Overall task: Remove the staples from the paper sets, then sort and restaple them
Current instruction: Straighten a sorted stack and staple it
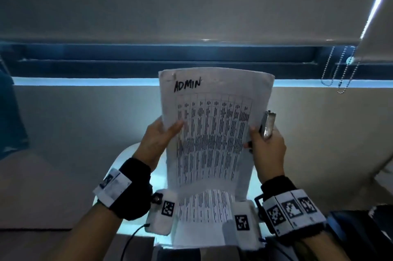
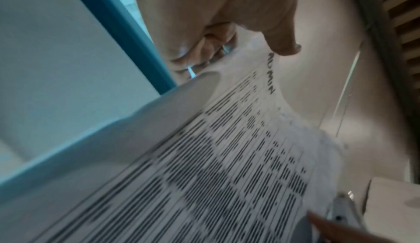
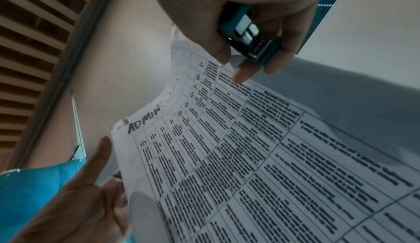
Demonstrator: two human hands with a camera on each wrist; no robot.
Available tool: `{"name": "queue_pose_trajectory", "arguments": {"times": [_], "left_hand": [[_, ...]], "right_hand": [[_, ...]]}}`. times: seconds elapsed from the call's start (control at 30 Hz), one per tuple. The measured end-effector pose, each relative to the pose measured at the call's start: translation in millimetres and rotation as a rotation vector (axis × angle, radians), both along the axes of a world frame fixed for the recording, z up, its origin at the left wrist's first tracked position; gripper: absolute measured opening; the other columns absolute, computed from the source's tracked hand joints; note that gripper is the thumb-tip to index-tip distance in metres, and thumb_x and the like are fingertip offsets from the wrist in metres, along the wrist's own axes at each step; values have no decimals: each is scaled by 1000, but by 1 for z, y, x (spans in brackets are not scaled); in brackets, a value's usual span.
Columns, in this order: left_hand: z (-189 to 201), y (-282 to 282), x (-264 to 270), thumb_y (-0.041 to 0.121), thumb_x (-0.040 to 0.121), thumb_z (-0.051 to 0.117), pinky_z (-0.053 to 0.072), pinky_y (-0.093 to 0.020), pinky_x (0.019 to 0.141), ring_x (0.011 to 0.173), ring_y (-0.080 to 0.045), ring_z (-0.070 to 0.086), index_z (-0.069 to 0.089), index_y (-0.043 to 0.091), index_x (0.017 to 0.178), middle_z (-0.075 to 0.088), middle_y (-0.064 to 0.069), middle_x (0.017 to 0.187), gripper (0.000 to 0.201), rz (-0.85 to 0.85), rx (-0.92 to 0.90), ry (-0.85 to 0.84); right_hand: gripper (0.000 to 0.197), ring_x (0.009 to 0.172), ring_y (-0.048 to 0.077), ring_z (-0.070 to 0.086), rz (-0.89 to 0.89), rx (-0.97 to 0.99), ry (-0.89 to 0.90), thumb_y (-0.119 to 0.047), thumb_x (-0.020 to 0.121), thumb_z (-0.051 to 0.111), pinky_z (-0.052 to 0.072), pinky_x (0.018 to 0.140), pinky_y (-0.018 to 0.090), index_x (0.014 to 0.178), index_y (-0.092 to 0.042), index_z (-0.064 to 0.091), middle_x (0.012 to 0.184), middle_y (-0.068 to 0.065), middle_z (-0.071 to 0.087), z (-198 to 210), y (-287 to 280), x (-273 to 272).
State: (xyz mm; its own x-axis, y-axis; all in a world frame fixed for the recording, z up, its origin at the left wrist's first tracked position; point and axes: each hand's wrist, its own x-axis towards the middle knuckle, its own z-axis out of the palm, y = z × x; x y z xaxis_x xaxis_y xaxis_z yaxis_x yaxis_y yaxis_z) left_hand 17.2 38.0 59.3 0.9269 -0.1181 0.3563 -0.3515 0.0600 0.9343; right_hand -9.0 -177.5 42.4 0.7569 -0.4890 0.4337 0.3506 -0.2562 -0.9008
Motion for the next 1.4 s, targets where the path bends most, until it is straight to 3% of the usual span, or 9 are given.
{"name": "queue_pose_trajectory", "arguments": {"times": [0.23, 0.33, 0.4, 0.47, 0.6, 0.8, 0.97, 1.1, 1.4], "left_hand": [[57, -14, 8, 22, 89, 56, 51, -14, 63, 74, 2, 66, 56, 11, 102, 67, 4, 91, 17, 194, -73, -214], [64, -18, 14, 20, 89, 59, 52, -19, 65, 73, -2, 64, 62, 15, 93, 66, 3, 84, 7, 279, 4, -297], [63, -18, 14, 19, 89, 61, 54, -27, 70, 77, -11, 63, 64, 13, 92, 66, 0, 83, 7, 307, 10, -332], [63, -21, 9, 19, 88, 61, 53, -32, 72, 80, -17, 62, 64, 12, 93, 65, -1, 83, 9, 331, 8, -383], [60, -29, -8, 18, 89, 61, 50, -21, 65, 74, -7, 60, 63, 21, 85, 62, 10, 76, 5, 329, 33, -468], [59, -38, -34, 26, 79, 65, 45, -19, 68, 72, -3, 57, 66, 28, 81, 64, 18, 70, 3, 279, -6, -557], [57, -42, -51, 29, 78, 64, 44, -19, 67, 71, -4, 57, 69, 27, 78, 64, 16, 71, 5, 297, -4, -621], [56, -45, -56, 30, 79, 63, 44, -15, 68, 73, -1, 57, 65, 26, 95, 65, 13, 78, 17, 325, 23, -665], [55, -53, -61, 24, 81, 63, 48, -23, 66, 72, -12, 59, 66, 19, 89, 64, 6, 77, 10, 352, 52, -712]], "right_hand": [[21, 45, 6, 59, 2, 33, 65, -18, 92, 55, 46, 49, 25, 74, -24, 48, 73, 0, 60, 0, -6, 2], [19, 64, 20, 61, -76, 82, 10, -19, 90, 59, 57, 61, 36, 78, -28, 47, 101, 18, 59, 8, -11, 0], [18, 68, 16, 59, -91, 250, -142, -20, 89, 60, 56, 62, 33, 84, -28, 46, 101, 12, 59, 25, -14, -5], [14, 60, 6, 56, 87, 410, -285, -26, 91, 54, 52, 56, 25, 80, -22, 48, 75, -5, 59, 51, -12, -12], [37, 58, 9, 56, 507, 540, -270, -37, 95, 39, 50, 58, 22, 65, -17, 50, 63, -5, 58, 92, 9, -25], [32, 67, 13, 54, 428, 284, -400, -37, 88, 39, 47, 68, 21, 64, -20, 51, 67, -1, 58, 117, 43, -28], [31, 62, 16, 52, 436, 155, -513, -29, 89, 39, 44, 61, 21, 62, -20, 52, 65, 0, 56, 125, 55, -34], [31, 55, 14, 51, 390, 48, -474, -39, 87, 46, 44, 54, 18, 66, -15, 49, 63, 6, 53, 122, 54, -34], [42, 58, 28, 55, 250, -187, -501, -49, 82, 41, 48, 58, 46, 64, -12, 46, 57, -1, 52, 126, 56, -34]]}}
